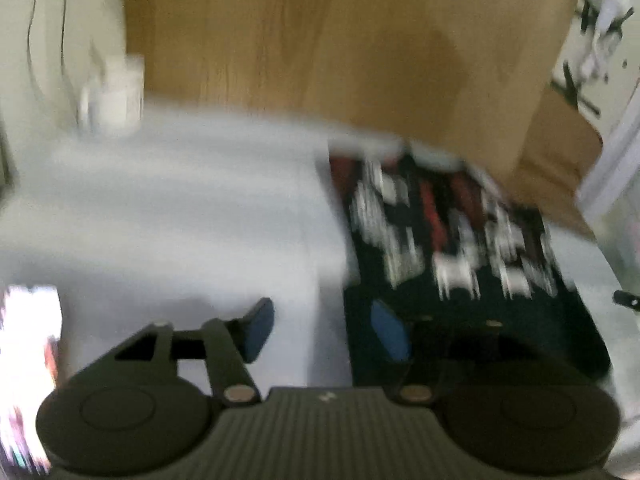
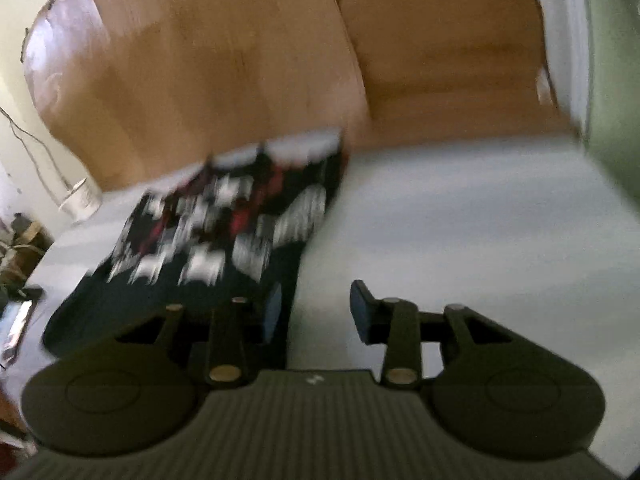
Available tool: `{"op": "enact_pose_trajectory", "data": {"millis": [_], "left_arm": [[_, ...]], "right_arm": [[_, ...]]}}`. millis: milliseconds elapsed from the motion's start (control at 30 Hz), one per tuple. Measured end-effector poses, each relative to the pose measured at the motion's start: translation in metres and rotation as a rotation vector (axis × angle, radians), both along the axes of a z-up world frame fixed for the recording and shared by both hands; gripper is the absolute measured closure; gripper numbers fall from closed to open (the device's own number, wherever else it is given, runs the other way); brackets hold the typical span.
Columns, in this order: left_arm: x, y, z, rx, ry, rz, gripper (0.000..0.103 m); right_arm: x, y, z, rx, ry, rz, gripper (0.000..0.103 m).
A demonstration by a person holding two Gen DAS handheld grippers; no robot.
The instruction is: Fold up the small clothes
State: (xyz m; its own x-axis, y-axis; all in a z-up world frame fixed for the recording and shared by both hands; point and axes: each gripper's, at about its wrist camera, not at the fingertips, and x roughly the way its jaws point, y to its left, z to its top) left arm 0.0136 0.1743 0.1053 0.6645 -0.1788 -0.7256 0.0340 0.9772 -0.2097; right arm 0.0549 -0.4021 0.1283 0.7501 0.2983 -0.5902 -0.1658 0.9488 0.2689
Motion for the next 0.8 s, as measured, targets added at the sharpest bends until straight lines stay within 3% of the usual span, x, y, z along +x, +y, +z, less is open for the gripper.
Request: {"op": "enact_pose_trajectory", "data": {"millis": [133,200,267,400,433,500,533,567,600,633,800], "left_arm": [[0.084,-0.013,0.007,0.034,-0.077,-0.041,0.011],[0.129,-0.026,-0.006,0.067,-0.074,-0.062,0.009],[0.172,-0.036,-0.026,0.083,-0.02,-0.064,0.009],[0.219,-0.048,-0.059,0.065,0.047,-0.051,0.009],[0.226,-0.05,-0.064,0.047,0.05,-0.052,0.013],[0.23,-0.057,-0.075,0.017,0.055,-0.066,0.033],[0.233,-0.06,-0.08,0.018,0.062,-0.077,0.049],[0.231,-0.065,-0.08,0.067,0.03,-0.067,0.072],[0.232,-0.069,-0.081,0.09,0.033,-0.083,0.078],[0.229,-0.07,-0.08,0.091,0.028,-0.093,0.085],[0.182,-0.065,-0.044,0.061,-0.09,-0.141,0.086]], "right_arm": [[0.091,0.031,-0.005,0.01,-0.037,0.117,0.06],[0.139,0.056,-0.016,0.002,-0.022,0.174,0.054],[0.181,0.082,-0.034,-0.03,0.013,0.191,0.052],[0.245,0.104,-0.065,-0.022,0.093,0.189,0.05],[0.258,0.108,-0.073,-0.008,0.117,0.189,0.049],[0.267,0.113,-0.083,0.003,0.14,0.209,0.049],[0.265,0.118,-0.084,-0.024,0.115,0.217,0.054],[0.263,0.124,-0.084,-0.048,0.116,0.246,0.083],[0.259,0.126,-0.08,-0.05,0.112,0.254,0.09],[0.255,0.127,-0.075,-0.055,0.104,0.257,0.09],[0.194,0.115,-0.025,-0.012,0.009,0.303,0.091]]}}
